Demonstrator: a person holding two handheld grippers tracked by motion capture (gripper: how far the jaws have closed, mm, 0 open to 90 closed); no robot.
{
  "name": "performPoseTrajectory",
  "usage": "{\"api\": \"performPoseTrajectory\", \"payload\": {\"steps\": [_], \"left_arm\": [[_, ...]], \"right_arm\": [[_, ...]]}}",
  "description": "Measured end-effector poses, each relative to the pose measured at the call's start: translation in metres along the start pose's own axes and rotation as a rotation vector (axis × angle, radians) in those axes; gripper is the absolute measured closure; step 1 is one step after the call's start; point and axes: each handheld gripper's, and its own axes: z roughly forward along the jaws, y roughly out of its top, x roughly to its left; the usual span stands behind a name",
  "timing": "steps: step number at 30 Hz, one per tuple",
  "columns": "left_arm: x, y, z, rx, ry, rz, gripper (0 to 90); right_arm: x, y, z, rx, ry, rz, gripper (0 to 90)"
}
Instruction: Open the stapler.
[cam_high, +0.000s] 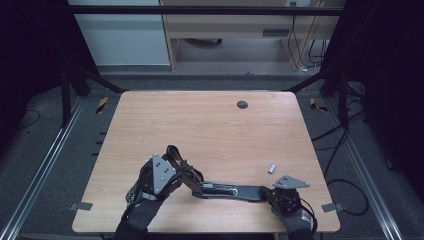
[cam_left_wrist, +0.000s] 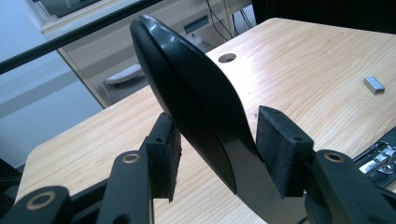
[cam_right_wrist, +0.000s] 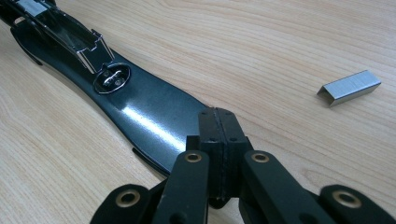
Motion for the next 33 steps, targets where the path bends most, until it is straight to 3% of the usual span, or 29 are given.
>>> {"api": "performPoseTrajectory", "payload": {"steps": [23,29,33], "left_arm": [[0.018,-0.023,-0.007,0.009,0.011,-0.075,45.5],[0.020,-0.025,-0.008,-0.002,0.014,-0.072,44.4],[0.021,-0.029,-0.010,0.008,0.009,-0.098,43.9]], "right_arm": [[-0.001,0.000,0.001,-0.003,0.009,0.000,90.0],[-0.001,0.000,0.001,-0.004,0.010,0.000,90.0],[-0.001,0.001,0.001,-0.003,0.012,0.003,90.0]]}}
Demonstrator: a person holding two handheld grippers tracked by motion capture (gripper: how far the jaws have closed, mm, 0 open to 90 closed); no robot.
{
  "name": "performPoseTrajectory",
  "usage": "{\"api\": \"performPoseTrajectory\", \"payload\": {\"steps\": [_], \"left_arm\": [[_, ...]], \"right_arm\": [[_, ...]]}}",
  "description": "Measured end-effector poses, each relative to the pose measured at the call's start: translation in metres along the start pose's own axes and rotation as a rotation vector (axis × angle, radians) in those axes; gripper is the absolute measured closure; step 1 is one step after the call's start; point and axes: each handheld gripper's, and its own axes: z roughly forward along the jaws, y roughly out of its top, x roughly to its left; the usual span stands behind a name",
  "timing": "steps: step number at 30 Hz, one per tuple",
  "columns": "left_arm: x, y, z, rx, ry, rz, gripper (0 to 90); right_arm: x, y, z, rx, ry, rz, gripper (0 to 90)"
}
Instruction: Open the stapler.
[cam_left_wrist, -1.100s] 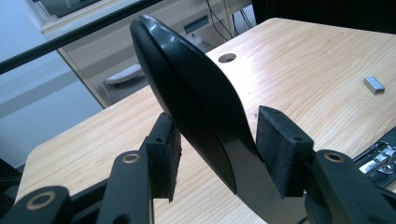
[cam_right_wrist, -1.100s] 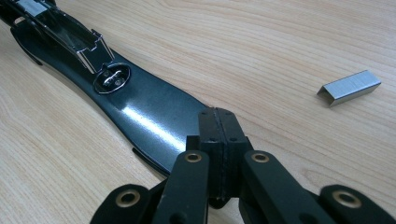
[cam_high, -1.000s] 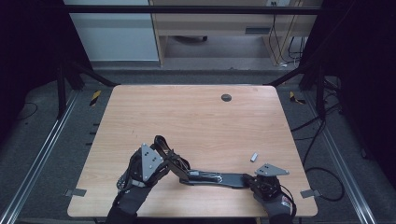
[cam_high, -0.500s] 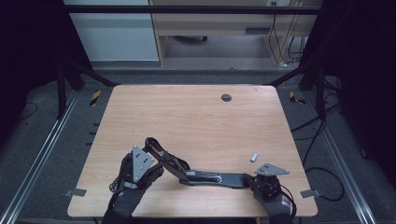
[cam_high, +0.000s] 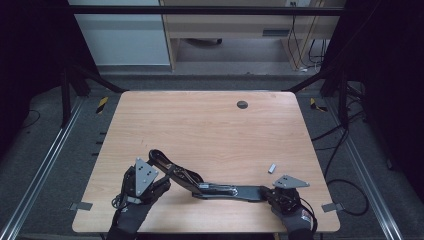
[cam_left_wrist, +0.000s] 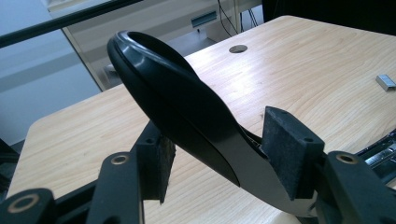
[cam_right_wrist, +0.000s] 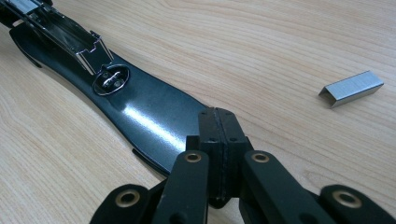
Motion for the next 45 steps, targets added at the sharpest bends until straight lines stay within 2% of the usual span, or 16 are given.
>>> {"api": "performPoseTrajectory", "payload": {"steps": [11,15,20,25,32,33,41,45], "left_arm": [[0.006,-0.006,-0.001,0.003,-0.004,-0.032,42.6],[0.006,-0.007,-0.001,0.004,-0.004,-0.024,41.6],[0.007,-0.008,-0.001,0.005,-0.001,-0.018,40.7],[0.007,-0.008,-0.002,0.012,0.004,-0.005,38.6],[0.008,-0.006,-0.004,0.018,0.007,0.007,37.1],[0.008,-0.006,-0.005,0.019,0.004,0.008,37.0],[0.011,-0.004,-0.015,0.008,0.004,0.011,36.2],[0.009,-0.007,-0.016,0.013,-0.001,0.020,35.7]], "right_arm": [[-0.001,0.000,0.000,-0.001,-0.009,0.002,88.2],[-0.001,0.000,0.000,0.002,-0.007,0.016,86.6],[0.000,0.001,0.001,0.007,-0.011,-0.002,85.4],[0.001,0.003,0.000,0.008,-0.018,-0.019,80.5],[-0.002,0.006,-0.004,0.000,-0.034,0.001,71.9],[-0.003,0.006,-0.004,-0.007,-0.043,-0.018,71.0],[-0.013,0.009,-0.016,-0.048,-0.095,0.065,64.5],[-0.017,0.009,-0.020,-0.059,-0.119,0.075,63.1]]}}
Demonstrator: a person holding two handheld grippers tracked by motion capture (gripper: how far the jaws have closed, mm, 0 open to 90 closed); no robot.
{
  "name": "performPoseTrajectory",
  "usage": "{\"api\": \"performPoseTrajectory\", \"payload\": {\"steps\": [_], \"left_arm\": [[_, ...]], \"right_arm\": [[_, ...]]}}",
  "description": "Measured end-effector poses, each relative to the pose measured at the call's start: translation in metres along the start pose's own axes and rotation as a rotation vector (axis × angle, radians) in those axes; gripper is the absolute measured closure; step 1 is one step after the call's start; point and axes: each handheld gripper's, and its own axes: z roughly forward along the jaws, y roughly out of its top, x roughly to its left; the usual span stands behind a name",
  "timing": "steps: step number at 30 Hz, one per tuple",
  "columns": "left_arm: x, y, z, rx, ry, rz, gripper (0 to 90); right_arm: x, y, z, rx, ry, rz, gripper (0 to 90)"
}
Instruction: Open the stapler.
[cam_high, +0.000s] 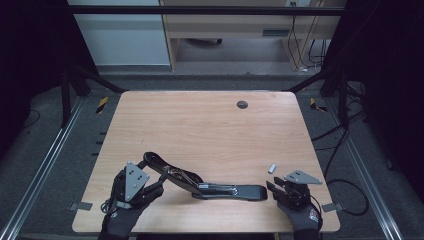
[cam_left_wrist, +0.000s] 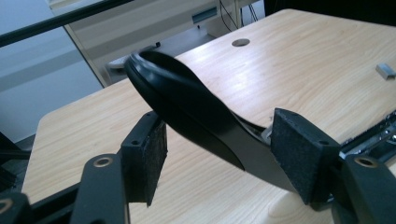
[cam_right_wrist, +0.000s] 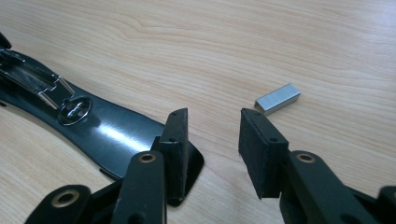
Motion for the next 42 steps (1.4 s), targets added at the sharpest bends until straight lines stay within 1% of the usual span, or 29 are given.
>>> {"api": "performPoseTrajectory", "payload": {"steps": [1,3,5,8,11,13,14,16,17,18,19,20,21,22,23,24,25,27,28,29,30,31,32,34,35,37,38,40,42], "left_arm": [[-0.001,-0.003,0.000,0.010,-0.001,0.007,35.5],[-0.001,-0.006,0.001,0.019,-0.001,0.008,35.2],[0.000,-0.008,0.000,0.021,-0.006,0.007,35.0],[-0.001,-0.010,-0.001,0.023,-0.009,0.008,34.8],[-0.003,-0.015,-0.004,0.010,-0.016,0.033,34.5],[-0.003,-0.017,-0.005,0.010,-0.017,0.032,34.5],[-0.005,-0.023,-0.007,0.028,-0.022,0.019,34.6],[-0.004,-0.026,-0.006,0.023,-0.024,0.028,34.6],[-0.004,-0.032,-0.006,0.044,-0.027,0.014,34.6],[-0.004,-0.032,-0.006,0.044,-0.027,0.014,34.6],[-0.003,-0.035,-0.005,0.053,-0.029,0.011,34.6],[-0.002,-0.038,-0.004,0.058,-0.032,0.003,34.6],[0.000,-0.043,-0.002,0.068,-0.037,-0.007,34.6],[0.001,-0.045,-0.001,0.077,-0.038,-0.006,34.7],[0.001,-0.047,-0.001,0.083,-0.038,-0.008,34.7],[0.001,-0.048,-0.001,0.085,-0.038,-0.009,34.7],[0.002,-0.050,-0.001,0.089,-0.036,-0.008,34.7],[0.003,-0.053,-0.001,0.090,-0.035,-0.010,34.7],[0.004,-0.054,-0.002,0.094,-0.033,-0.008,34.7],[0.004,-0.055,-0.002,0.091,-0.032,-0.014,34.7],[0.004,-0.055,-0.002,0.091,-0.032,-0.014,34.7],[0.005,-0.058,-0.002,0.093,-0.028,-0.009,34.7],[0.006,-0.059,-0.002,0.096,-0.027,-0.008,34.8],[0.007,-0.060,0.001,0.098,-0.022,-0.005,34.7],[0.008,-0.062,0.002,0.105,-0.021,-0.003,34.7],[0.010,-0.064,0.005,0.112,-0.013,0.001,34.7],[0.010,-0.065,0.006,0.113,-0.013,-0.002,34.7],[0.014,-0.068,0.008,0.117,-0.016,-0.016,34.7],[0.016,-0.069,0.010,0.119,-0.016,-0.020,34.7]], "right_arm": [[-0.001,0.000,-0.001,-0.002,0.000,0.005,63.2],[-0.002,0.000,-0.002,-0.005,-0.002,0.007,63.2],[-0.003,0.000,-0.003,-0.005,-0.001,0.013,63.4],[-0.004,0.000,-0.003,-0.008,-0.011,0.004,62.6],[-0.004,0.000,-0.004,-0.007,-0.015,0.007,61.4],[-0.005,0.000,-0.004,-0.003,-0.024,0.000,60.6],[-0.005,0.001,-0.004,-0.002,-0.032,0.000,60.1],[-0.005,0.001,-0.004,-0.003,-0.040,-0.003,58.8],[-0.007,0.001,-0.004,-0.004,-0.070,-0.020,58.9],[-0.007,0.001,-0.004,-0.004,-0.070,-0.020,58.9],[-0.007,0.001,-0.004,-0.004,-0.076,-0.014,59.0],[-0.008,0.002,-0.005,-0.005,-0.091,-0.014,58.3],[-0.010,0.002,-0.006,-0.017,-0.111,-0.013,57.4],[-0.010,0.002,-0.006,-0.021,-0.113,-0.014,57.7],[-0.011,0.002,-0.007,-0.017,-0.104,-0.001,57.7],[-0.011,0.002,-0.007,-0.018,-0.108,-0.002,57.7],[-0.012,0.002,-0.006,-0.019,-0.117,-0.014,58.3],[-0.014,0.001,-0.005,-0.013,-0.100,-0.006,60.5],[-0.014,0.001,-0.005,-0.005,-0.095,-0.011,60.3],[-0.014,0.001,-0.003,0.005,-0.105,-0.005,57.9],[-0.014,0.001,-0.003,0.005,-0.105,-0.005,57.9],[-0.014,0.001,-0.002,0.019,-0.118,-0.002,57.1],[-0.014,0.001,-0.001,0.019,-0.127,-0.005,57.1],[-0.015,0.002,-0.001,0.028,-0.126,0.004,57.4],[-0.015,0.003,-0.001,0.025,-0.133,0.007,57.6],[-0.016,0.004,0.000,0.020,-0.146,-0.008,57.7],[-0.017,0.004,0.000,0.018,-0.152,-0.016,58.0],[-0.017,0.006,0.001,0.019,-0.155,-0.016,59.3],[-0.017,0.008,0.003,0.026,-0.149,-0.012,59.7]]}}
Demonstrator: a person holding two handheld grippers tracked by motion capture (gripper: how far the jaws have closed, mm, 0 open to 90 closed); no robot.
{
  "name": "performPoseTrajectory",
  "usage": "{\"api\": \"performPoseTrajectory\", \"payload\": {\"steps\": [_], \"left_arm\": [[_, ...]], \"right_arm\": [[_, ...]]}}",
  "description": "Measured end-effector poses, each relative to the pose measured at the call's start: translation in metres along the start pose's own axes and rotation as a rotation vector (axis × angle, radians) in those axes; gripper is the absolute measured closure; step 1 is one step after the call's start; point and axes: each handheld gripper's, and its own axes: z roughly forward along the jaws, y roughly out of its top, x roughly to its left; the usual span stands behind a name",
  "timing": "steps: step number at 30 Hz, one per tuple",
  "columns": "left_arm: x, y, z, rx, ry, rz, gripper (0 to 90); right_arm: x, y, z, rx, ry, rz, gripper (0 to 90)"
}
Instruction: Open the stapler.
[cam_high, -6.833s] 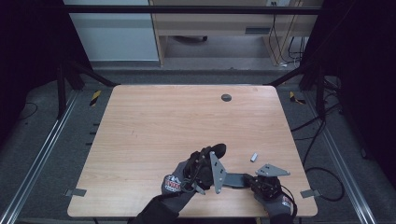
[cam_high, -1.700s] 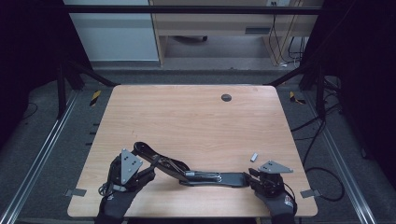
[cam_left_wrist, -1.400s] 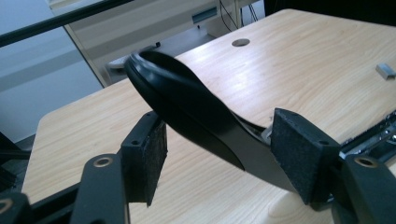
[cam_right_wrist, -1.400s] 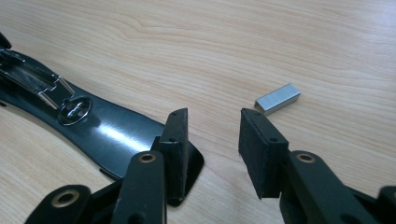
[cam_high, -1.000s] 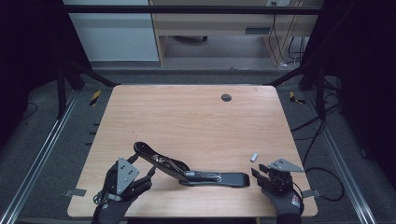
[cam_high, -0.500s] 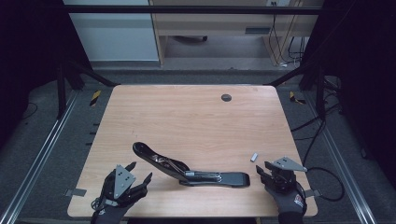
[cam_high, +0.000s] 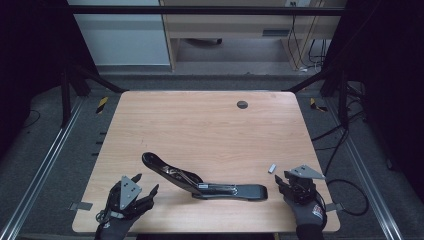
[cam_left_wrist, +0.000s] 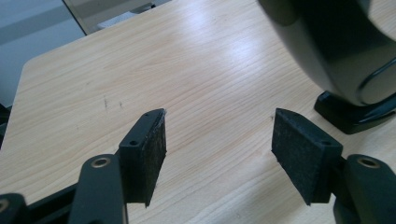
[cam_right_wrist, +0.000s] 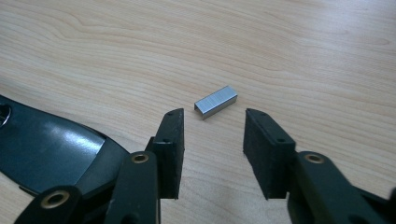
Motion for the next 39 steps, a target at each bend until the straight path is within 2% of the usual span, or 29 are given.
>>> {"api": "performPoseTrajectory", "payload": {"steps": [2,5,12,17,20,31,35,39], "left_arm": [[0.006,-0.003,0.005,0.011,0.001,-0.029,34.7],[0.011,-0.005,0.008,0.018,0.001,-0.049,34.7],[0.018,-0.009,0.015,0.025,0.016,-0.053,34.7],[0.021,-0.011,0.020,0.042,0.024,-0.044,34.7],[0.022,-0.013,0.022,0.046,0.022,-0.050,34.8],[0.027,-0.015,0.024,0.049,0.021,-0.072,34.6],[0.030,-0.016,0.025,0.051,0.019,-0.093,34.4],[0.030,-0.016,0.025,0.051,0.019,-0.090,34.4]], "right_arm": [[0.000,0.002,0.000,-0.005,-0.006,-0.006,60.0],[0.000,0.006,0.002,-0.004,-0.012,-0.010,59.7],[0.001,0.016,0.013,0.031,-0.033,-0.017,59.6],[0.002,0.022,0.018,0.023,-0.035,-0.015,61.3],[0.003,0.025,0.024,0.015,-0.033,-0.009,61.6],[0.002,0.030,0.042,0.050,-0.017,0.042,63.1],[0.003,0.031,0.047,0.068,-0.034,0.041,63.9],[0.004,0.031,0.050,0.082,-0.048,0.052,63.8]]}}
